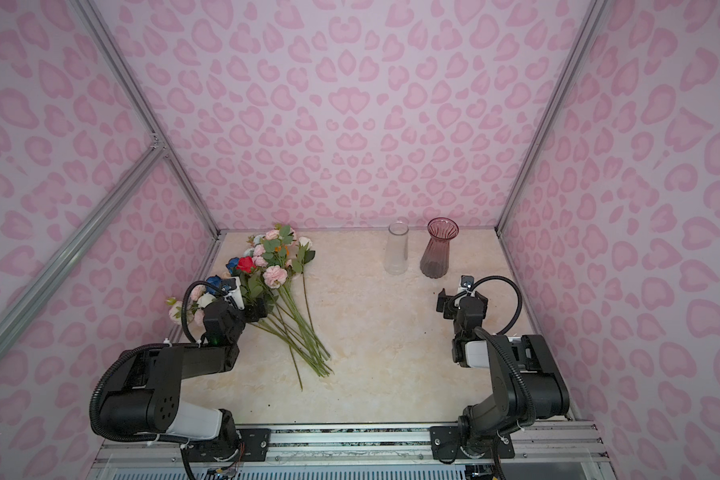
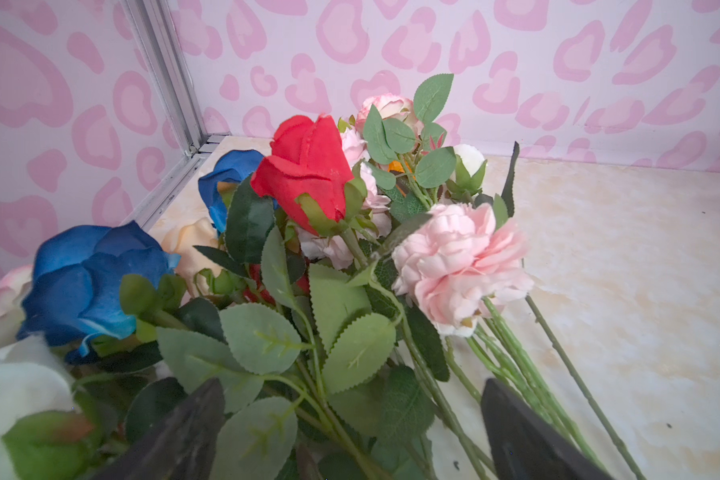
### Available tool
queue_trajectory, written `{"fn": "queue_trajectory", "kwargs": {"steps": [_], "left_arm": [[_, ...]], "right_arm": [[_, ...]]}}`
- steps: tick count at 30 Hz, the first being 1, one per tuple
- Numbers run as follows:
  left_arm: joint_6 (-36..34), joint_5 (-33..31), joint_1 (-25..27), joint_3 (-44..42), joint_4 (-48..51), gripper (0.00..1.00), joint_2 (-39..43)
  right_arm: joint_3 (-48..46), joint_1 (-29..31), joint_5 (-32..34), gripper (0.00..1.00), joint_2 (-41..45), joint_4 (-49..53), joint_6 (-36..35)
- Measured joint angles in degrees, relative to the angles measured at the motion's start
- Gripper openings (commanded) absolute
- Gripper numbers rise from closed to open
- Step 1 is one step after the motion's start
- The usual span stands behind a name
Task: Arrange the flowers into the vase
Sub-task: 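Raise the left gripper over the flowers while the right gripper reaches toward the pink vase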
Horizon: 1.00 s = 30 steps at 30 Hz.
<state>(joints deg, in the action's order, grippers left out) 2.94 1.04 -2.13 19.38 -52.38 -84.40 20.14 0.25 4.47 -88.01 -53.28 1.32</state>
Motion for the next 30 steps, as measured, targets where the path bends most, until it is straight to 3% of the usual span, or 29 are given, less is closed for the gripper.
{"fn": "queue_trajectory", "kwargs": {"steps": [5,12,15,19,24,28,30], "left_arm": [[0.02,-0.42,0.0,1.95,4.85,0.97,3.43],[0.02,0.68,1.4,4.57,19.12,0.97,26.49],[0.44,1.38,1.53,9.18,27.65,0.97,35.26],[4.61,1.97,1.51,20.46,38.23,0.97,39.78],[20.0,-6.05,1.6,36.35,53.0,0.97,40.46],[28.13,-11.28,1.49,37.05,58.47,0.97,43.43],[29.57,-11.37,1.49,37.16,61.07,0.97,42.99]], "right_arm": [[-0.04,0.61,1.46,1.0,0.37,0.02,-0.02],[6.95,3.85,12.07,1.0,11.85,13.49,1.73],[13.25,6.51,16.13,1.0,17.46,26.25,3.28],[31.41,12.39,19.91,1.0,20.52,47.34,7.63],[47.69,11.56,17.0,1.0,19.34,66.45,16.02],[45.2,5.2,9.6,0.75,22.21,73.75,26.49],[43.98,3.26,6.78,0.71,23.56,76.11,29.7]]}}
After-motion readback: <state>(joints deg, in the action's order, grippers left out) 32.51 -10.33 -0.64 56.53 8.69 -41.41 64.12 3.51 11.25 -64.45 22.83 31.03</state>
